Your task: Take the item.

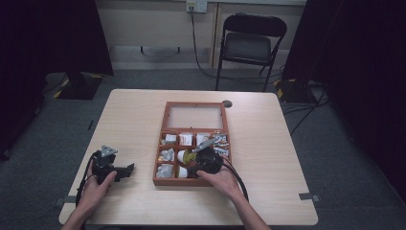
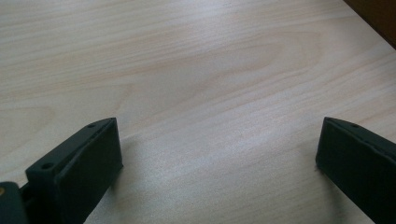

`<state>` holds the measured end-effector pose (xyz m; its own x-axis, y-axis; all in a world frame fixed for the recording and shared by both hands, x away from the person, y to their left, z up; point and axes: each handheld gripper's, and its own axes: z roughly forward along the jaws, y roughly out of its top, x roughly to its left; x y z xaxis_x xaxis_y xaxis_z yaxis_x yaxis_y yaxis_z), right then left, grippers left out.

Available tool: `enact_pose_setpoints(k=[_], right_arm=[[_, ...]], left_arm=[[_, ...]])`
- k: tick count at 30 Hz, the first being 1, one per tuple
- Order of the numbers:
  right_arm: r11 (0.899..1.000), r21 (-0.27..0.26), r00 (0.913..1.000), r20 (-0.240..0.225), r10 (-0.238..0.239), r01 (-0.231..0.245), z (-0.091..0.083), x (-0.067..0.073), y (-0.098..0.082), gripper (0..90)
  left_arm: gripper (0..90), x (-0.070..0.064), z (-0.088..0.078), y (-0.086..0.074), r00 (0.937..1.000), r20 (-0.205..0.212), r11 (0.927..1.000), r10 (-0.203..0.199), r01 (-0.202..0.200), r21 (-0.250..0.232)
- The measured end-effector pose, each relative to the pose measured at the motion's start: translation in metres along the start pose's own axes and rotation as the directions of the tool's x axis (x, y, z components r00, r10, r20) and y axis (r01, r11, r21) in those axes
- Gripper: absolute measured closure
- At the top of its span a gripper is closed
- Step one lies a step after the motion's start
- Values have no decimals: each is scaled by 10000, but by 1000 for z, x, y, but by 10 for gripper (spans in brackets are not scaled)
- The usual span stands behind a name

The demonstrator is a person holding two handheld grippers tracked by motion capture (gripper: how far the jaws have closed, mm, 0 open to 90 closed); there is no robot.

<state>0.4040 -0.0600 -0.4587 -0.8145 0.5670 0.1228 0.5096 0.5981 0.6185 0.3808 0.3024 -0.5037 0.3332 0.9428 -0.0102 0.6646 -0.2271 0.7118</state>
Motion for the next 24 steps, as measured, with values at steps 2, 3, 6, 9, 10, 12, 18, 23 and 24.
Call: enact_pose_setpoints(k=[2,3,6,9,10,12,18,23,24], right_arm=[[9999,-128,9999,-92,93,-95,-2,-1,0,571],[9999,-128,9999,-92,93,-95,-2,-1,0,571],[9988,-424,9996,-156,235,-241,-8,-4,0,570],[9974,-711,9998,-119,132,-140,-12,-4,-1,570],[9972,-732,9998,-110,142,-149,-13,-5,-1,570],[9967,-783,9998,-111,184,-192,-13,-5,-1,569],[9949,-981,9997,-103,229,-238,-16,-6,-1,569],[9921,-1219,9995,-108,293,-304,-21,-7,0,569],[9911,-1289,9994,-147,319,-335,-23,-7,0,569]], left_arm=[[0,0,0,0,10000,3,10000,3,-3,2],[0,0,0,0,10000,3,10000,3,-3,2],[0,0,0,0,10000,-3,10000,-4,4,-1],[0,0,0,0,10000,-4,10000,-5,5,-1],[0,0,0,0,10000,0,10000,2,-2,1],[0,0,0,0,10000,1,10000,3,-3,3],[0,0,0,0,10000,3,10000,3,-3,3],[0,0,0,0,10000,-3,10000,-21,21,-12],[0,0,0,0,10000,1,10000,2,-2,1]])
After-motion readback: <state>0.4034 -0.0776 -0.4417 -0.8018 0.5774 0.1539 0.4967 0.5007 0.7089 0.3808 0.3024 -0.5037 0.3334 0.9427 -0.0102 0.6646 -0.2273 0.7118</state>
